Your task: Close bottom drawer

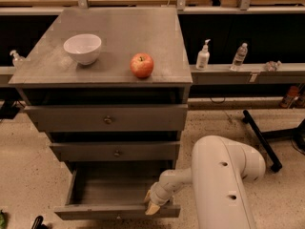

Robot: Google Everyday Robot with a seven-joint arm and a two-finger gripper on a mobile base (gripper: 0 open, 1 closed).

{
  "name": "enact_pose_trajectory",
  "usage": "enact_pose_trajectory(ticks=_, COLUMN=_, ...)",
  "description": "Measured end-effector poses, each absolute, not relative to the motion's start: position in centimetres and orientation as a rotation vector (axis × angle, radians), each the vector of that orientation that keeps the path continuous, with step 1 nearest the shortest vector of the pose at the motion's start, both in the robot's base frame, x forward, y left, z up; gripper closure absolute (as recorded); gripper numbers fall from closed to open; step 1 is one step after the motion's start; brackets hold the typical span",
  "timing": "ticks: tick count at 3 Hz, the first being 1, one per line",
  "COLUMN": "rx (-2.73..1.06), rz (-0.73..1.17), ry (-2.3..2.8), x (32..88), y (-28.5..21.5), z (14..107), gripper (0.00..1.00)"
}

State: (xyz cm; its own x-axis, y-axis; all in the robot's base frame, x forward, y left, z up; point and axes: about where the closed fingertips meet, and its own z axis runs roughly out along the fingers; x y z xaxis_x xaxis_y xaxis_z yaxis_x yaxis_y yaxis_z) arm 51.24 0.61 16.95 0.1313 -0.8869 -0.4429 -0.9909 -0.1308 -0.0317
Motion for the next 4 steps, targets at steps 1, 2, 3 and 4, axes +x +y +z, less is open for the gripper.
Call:
enact_pose_trajectory(ticks=1, rx=-2.097, rz=0.459, ry=1.824, x=51.2, y=0.6, z=17.0, gripper=0.23)
enact_pose_trajectory(ticks=2, rx=-2.097, rz=0.459, ry=1.824, x=51.2, y=0.6, z=17.0, gripper=0.21)
enact_pose_trajectory(ticks=3, rx=-2.060, rz=0.393, ry=1.822, x=51.7, y=-0.7, z=18.4, gripper=0.45)
enact_pose_trajectory(ticks=4, rx=-2.012, rz=0.311, ry=1.805, x=52.8, y=-2.0, z=20.4, gripper=0.68)
